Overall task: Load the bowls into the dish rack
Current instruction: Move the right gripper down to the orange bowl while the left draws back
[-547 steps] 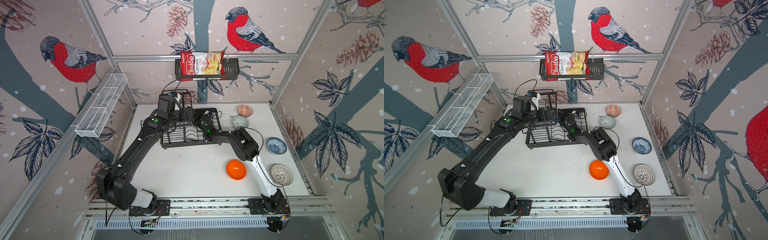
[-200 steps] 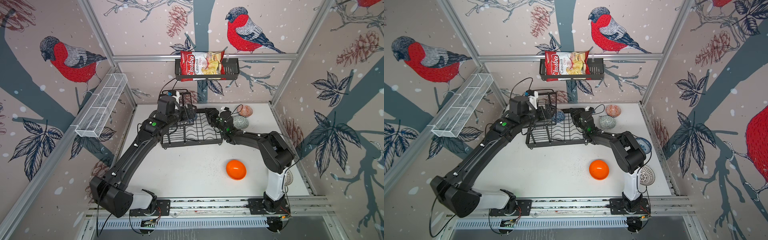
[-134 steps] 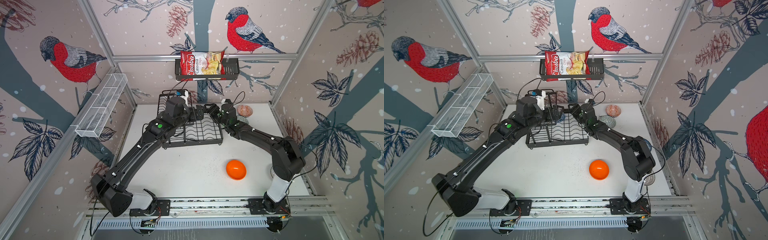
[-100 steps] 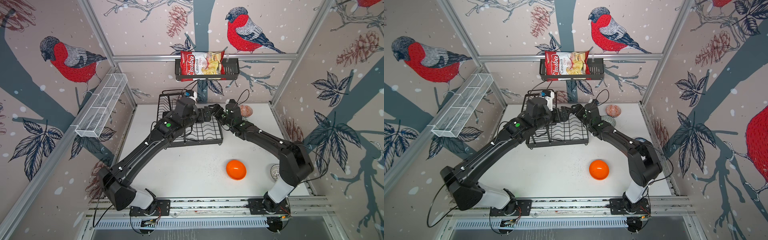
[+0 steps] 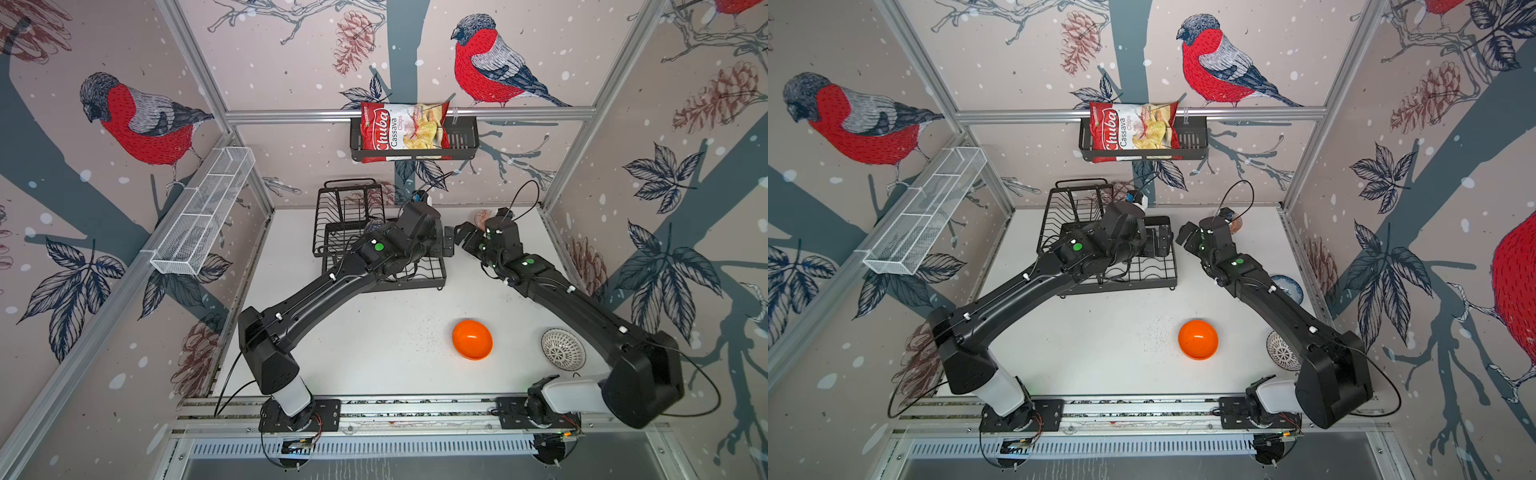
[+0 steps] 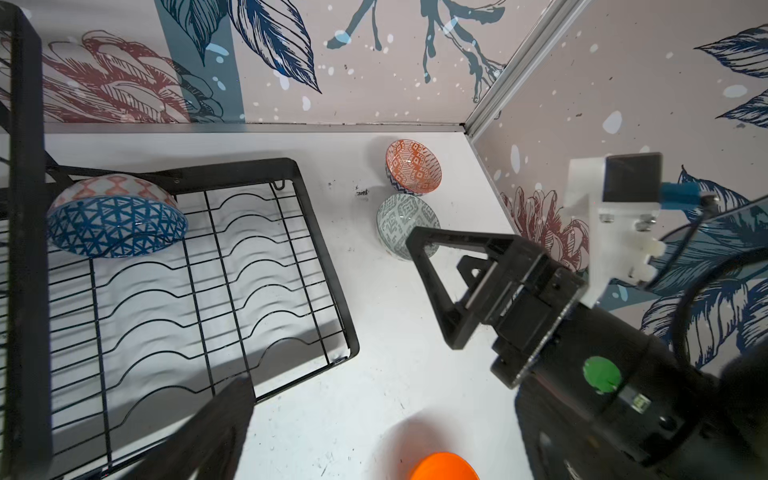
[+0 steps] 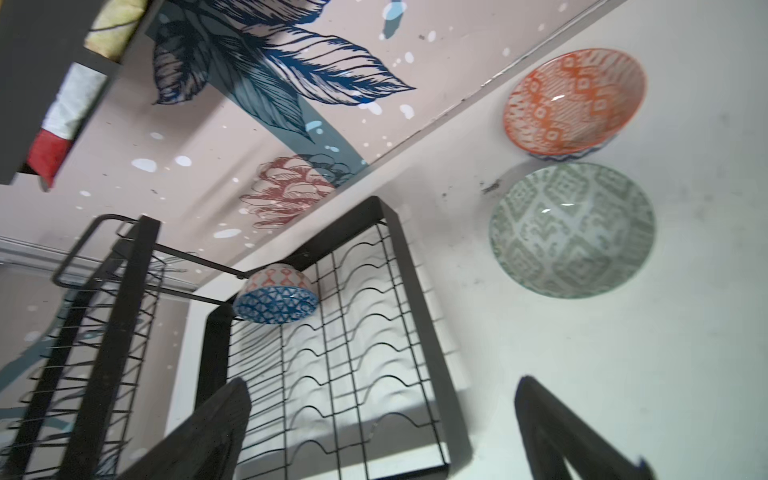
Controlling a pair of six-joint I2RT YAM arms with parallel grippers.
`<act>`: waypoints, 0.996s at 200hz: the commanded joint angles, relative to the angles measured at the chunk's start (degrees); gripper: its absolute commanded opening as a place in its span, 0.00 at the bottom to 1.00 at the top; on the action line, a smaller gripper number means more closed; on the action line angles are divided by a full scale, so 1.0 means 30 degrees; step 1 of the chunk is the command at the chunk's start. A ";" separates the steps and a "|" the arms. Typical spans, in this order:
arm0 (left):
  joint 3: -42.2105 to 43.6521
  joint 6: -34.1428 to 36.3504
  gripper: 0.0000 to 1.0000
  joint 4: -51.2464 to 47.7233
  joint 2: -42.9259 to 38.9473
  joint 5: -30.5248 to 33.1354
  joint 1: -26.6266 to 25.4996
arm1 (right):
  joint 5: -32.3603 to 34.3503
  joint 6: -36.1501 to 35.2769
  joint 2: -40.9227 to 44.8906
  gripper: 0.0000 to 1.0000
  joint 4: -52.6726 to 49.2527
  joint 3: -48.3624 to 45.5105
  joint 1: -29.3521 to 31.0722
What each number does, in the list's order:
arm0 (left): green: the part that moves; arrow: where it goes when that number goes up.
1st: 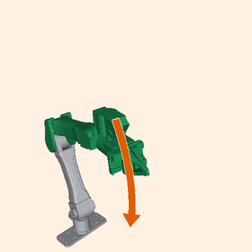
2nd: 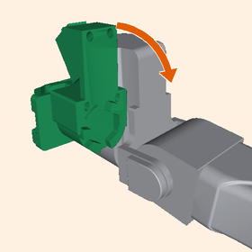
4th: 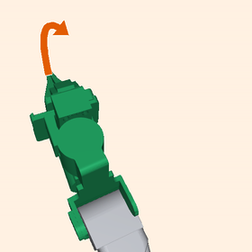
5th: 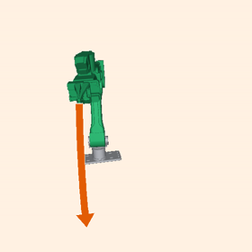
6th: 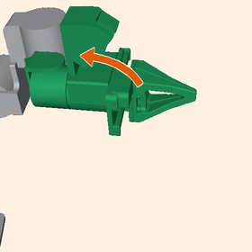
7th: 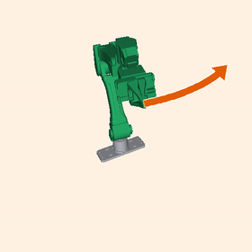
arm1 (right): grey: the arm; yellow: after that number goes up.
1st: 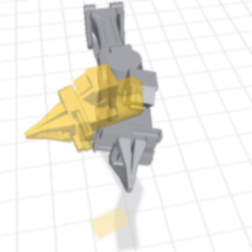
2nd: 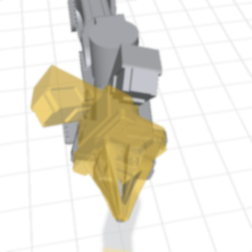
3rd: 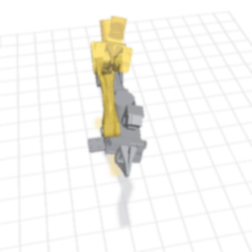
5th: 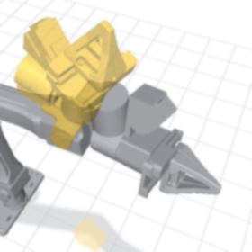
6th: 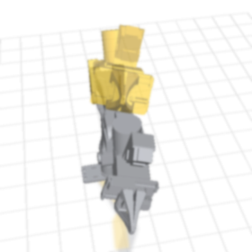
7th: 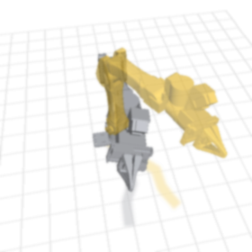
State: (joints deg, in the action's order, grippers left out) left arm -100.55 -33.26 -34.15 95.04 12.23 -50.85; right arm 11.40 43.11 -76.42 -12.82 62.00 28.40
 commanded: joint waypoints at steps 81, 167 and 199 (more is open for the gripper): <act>0.3095 -0.1747 0.98 0.1276 -0.0303 -0.3081 -0.0093 | 0.3026 0.2072 0.6938 0.99 -0.5645 -0.5845 0.0134; 0.6653 -0.3532 0.98 0.2674 -0.1473 -0.2845 -0.0935 | -0.0212 0.2404 1.1192 1.00 -0.6674 -1.0568 0.0225; 0.6839 -0.3845 0.99 0.2695 -0.1041 -0.3253 -0.1236 | -0.1977 0.2970 1.0461 1.00 -0.6646 -1.1234 0.0510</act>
State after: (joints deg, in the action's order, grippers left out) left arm -80.62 -43.29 -27.77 91.26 3.20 -54.15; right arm 10.83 50.94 -43.27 -31.66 29.76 29.67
